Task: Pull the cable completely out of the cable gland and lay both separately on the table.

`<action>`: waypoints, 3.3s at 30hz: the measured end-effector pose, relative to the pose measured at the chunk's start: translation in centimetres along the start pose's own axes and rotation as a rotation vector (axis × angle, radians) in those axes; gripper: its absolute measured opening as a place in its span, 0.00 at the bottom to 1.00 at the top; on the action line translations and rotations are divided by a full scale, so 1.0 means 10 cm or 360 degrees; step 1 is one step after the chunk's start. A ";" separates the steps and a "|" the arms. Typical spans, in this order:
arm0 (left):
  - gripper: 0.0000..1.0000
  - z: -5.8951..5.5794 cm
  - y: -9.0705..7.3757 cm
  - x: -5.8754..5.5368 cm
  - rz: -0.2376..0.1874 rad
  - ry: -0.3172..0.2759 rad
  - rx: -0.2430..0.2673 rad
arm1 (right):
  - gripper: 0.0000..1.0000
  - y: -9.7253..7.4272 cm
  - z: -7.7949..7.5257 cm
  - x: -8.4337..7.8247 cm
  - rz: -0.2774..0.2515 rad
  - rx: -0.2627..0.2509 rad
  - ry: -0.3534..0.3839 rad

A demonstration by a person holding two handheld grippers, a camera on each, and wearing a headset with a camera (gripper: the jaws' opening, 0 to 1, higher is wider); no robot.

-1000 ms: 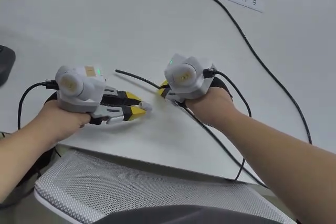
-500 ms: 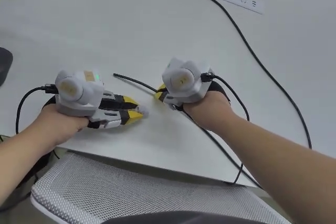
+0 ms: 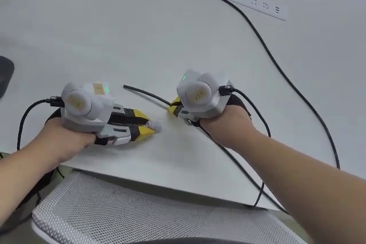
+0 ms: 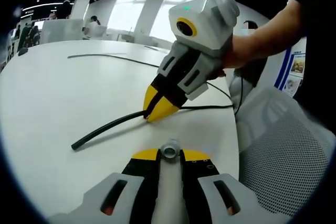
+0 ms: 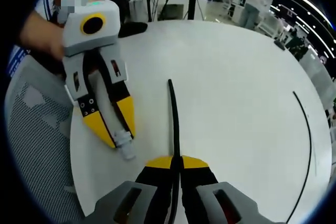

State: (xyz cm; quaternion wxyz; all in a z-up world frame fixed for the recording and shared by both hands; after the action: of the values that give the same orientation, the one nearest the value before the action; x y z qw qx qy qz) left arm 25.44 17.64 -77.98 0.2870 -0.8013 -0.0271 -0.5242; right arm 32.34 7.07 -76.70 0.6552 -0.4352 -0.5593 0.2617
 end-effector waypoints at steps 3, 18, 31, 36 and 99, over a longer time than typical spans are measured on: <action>0.16 0.00 0.00 0.00 0.0006 0.0006 0.0003 | 0.00 0.00 0.00 0.00 -0.0007 0.0004 0.0009; 0.18 -0.01 0.02 0.02 0.0003 0.0032 0.0015 | 0.00 0.00 0.00 0.00 0.0002 0.0001 0.0002; 0.22 0.00 -0.06 0.09 -0.0013 0.0024 0.0047 | 0.08 -0.09 -0.02 0.04 -0.0020 -0.0053 0.0012; 0.25 -0.02 -0.10 0.17 -0.0061 -0.0025 0.0054 | 0.13 -0.22 -0.06 0.01 -0.0051 -0.0078 0.0056; 0.91 -0.54 -1.23 0.47 -0.0133 -0.0197 0.0443 | 0.92 -2.07 0.53 -1.31 -0.0815 -0.0217 0.0877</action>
State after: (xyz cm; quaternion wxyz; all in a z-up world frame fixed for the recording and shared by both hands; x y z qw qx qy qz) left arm 18.81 24.05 -67.11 0.3711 -0.7828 -0.1506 -0.4764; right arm 21.16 -12.29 -65.49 0.7947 -0.3781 -0.4688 -0.0752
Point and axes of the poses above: the centre of the closed fingertips' face, and the gripper's own axes: y roughly forward along the fingers, z roughly to its left, x roughly out of its top, the point moved 7 cm from there along -y, roughly backward along the fingers, and after that the axes turned 4 degrees about y, right-handed, at the moved point
